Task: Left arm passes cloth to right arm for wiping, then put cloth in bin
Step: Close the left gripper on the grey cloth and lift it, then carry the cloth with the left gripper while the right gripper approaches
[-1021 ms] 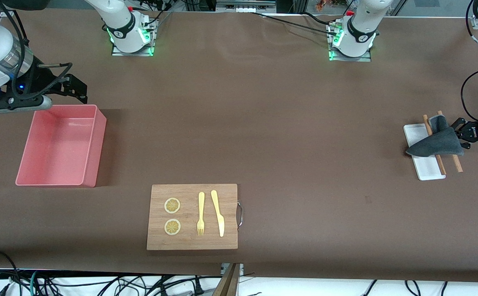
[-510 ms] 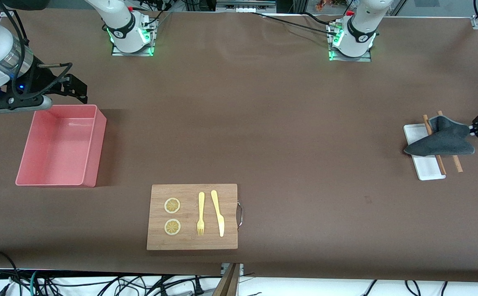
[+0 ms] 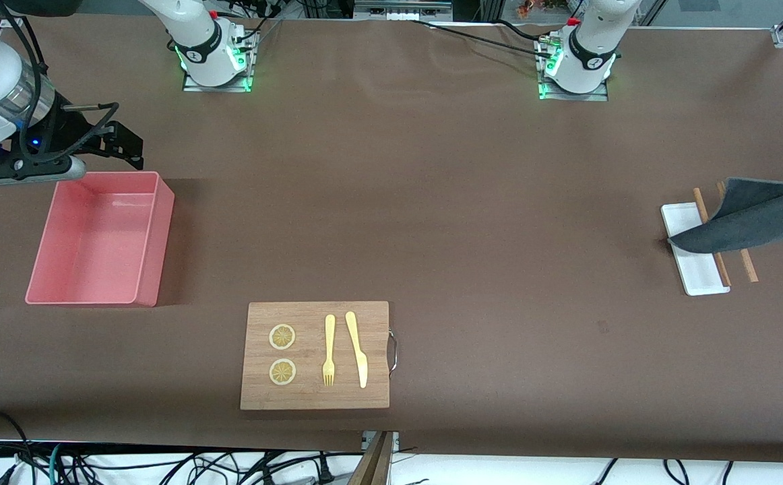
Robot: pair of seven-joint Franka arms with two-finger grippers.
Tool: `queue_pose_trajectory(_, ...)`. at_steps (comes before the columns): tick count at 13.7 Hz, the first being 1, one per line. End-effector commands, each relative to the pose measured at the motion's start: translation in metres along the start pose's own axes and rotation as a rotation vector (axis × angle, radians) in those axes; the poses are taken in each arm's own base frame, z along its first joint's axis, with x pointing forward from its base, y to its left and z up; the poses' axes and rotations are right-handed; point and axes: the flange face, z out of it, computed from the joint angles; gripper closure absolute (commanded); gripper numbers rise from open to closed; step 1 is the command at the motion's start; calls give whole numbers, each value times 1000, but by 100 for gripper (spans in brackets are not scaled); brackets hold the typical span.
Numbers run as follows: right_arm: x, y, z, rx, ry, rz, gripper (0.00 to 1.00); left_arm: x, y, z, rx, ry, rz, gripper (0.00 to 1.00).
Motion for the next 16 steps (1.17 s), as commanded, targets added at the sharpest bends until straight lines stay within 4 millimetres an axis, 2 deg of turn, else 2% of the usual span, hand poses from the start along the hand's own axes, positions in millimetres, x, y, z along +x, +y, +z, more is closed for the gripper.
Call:
queue_pose_trajectory(1, 1, 1, -6, -12, -1, -17, 1, 73, 45, 9, 8, -109, -100, 100)
queue_pose_trajectory(3, 3, 4, -3, -11, -5, -11, 1, 137, 82, 25, 30, -164, -199, 100)
queue_pose_trajectory(6, 4, 19, -3, -11, -6, 4, 1, 227, 139, 67, 50, -234, -361, 100)
queue_pose_trajectory(8, 9, 37, 8, -4, -27, 33, 1, 276, 176, 100, 59, -271, -511, 100)
queue_pose_trajectory(9, 9, 42, 7, 7, -23, 46, 1, 299, 198, 118, 65, -286, -584, 100)
queue_pose_trajectory(11, 8, 31, 5, 2, -21, 17, 1, 345, 241, 141, 89, -285, -686, 100)
queue_pose_trajectory(13, 6, 17, 4, -3, -24, -108, 1, 391, 279, 184, 131, -260, -774, 100)
queue_pose_trajectory(16, 2, 19, 10, 86, -73, -543, 1, 442, 329, 240, 167, -186, -928, 100)
